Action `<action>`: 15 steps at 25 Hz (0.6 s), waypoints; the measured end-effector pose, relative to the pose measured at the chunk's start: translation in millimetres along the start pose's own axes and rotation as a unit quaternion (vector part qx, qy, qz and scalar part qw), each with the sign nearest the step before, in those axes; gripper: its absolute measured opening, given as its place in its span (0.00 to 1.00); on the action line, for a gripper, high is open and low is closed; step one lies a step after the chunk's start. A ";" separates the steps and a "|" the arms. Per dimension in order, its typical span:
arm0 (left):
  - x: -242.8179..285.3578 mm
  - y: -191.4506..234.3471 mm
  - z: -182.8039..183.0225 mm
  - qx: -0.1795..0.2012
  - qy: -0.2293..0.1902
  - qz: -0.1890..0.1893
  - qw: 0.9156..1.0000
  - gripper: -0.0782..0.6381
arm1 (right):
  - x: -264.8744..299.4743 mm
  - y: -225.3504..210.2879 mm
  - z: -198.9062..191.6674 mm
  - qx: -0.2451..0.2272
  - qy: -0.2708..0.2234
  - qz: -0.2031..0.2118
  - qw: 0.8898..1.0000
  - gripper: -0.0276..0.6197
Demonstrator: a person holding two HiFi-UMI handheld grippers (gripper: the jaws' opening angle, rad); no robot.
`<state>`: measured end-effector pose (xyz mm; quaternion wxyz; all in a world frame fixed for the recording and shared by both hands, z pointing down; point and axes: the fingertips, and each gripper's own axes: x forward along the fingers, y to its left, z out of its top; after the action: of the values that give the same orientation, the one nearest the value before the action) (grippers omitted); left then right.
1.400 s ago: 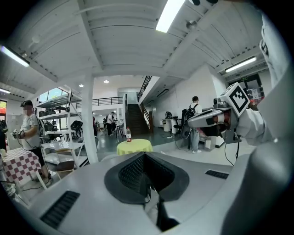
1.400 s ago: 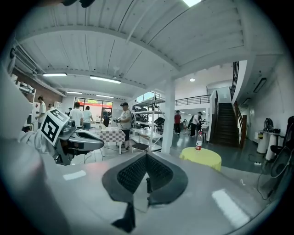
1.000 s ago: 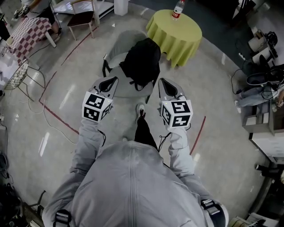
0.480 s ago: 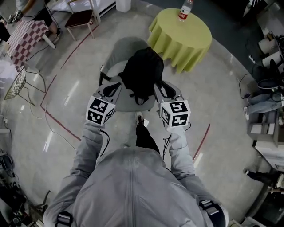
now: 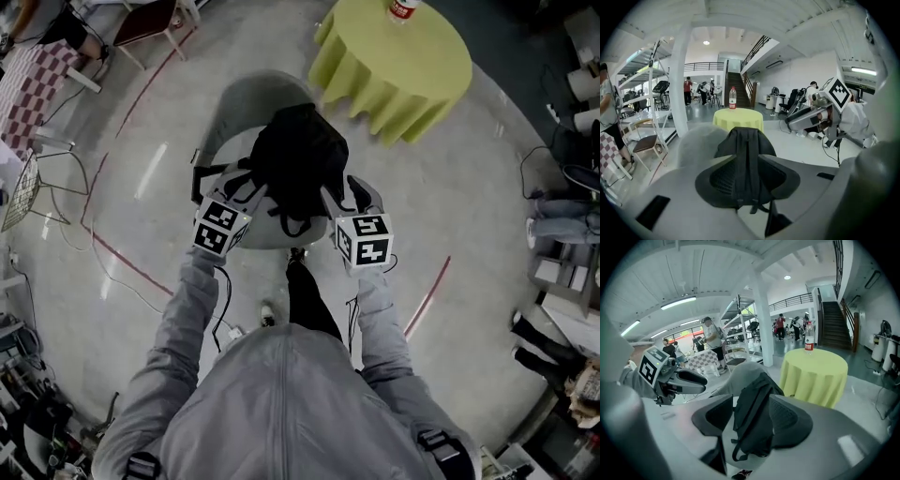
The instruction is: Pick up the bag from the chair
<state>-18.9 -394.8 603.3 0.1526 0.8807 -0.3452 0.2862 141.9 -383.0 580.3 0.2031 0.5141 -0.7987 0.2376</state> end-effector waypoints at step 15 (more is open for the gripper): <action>158.7 101.0 -86.9 -0.039 0.132 -0.051 0.989 0.49 | 111.7 -72.7 -86.9 0.051 0.135 0.016 0.989 0.56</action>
<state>-28.9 -509.2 775.8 0.2453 0.8452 -0.2876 0.3780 172.2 -438.9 726.2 0.2790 0.4744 -0.7586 0.3487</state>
